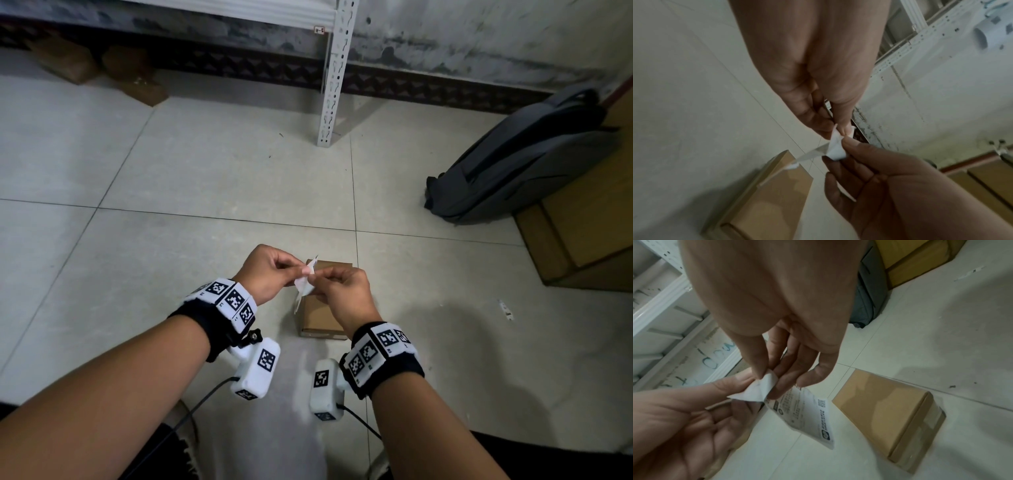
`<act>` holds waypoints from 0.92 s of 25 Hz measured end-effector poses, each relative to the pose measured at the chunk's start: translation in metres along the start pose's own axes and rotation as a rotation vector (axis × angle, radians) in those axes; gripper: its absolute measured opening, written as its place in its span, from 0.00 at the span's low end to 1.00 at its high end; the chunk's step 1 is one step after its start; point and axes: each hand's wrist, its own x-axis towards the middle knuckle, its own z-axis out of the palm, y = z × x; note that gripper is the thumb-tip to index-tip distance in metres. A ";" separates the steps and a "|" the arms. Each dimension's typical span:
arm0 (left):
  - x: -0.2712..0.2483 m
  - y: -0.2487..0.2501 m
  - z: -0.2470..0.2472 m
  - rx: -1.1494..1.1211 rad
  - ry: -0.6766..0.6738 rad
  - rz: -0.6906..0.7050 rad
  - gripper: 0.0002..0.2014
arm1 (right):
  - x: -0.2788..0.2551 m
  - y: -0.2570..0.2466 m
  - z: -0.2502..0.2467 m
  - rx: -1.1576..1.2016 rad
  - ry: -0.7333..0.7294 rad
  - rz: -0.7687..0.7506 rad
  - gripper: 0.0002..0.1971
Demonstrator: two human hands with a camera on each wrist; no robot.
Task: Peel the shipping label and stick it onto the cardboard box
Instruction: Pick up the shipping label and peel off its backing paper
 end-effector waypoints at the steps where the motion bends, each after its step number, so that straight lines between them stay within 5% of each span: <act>1: 0.000 0.001 0.000 -0.016 0.018 -0.006 0.07 | 0.000 -0.002 0.001 0.015 0.008 -0.009 0.09; 6: 0.004 0.002 -0.006 -0.065 0.092 -0.055 0.07 | 0.002 -0.010 0.004 0.086 0.039 -0.001 0.08; 14: 0.007 -0.006 0.000 0.081 0.195 0.001 0.04 | 0.002 -0.007 0.009 -0.113 0.139 -0.060 0.06; 17: 0.004 -0.004 0.001 0.274 0.111 0.102 0.05 | 0.000 -0.003 0.010 -0.276 0.116 -0.112 0.10; 23: 0.003 -0.008 -0.001 0.289 -0.012 0.129 0.04 | -0.001 0.002 0.007 -0.086 -0.032 -0.082 0.19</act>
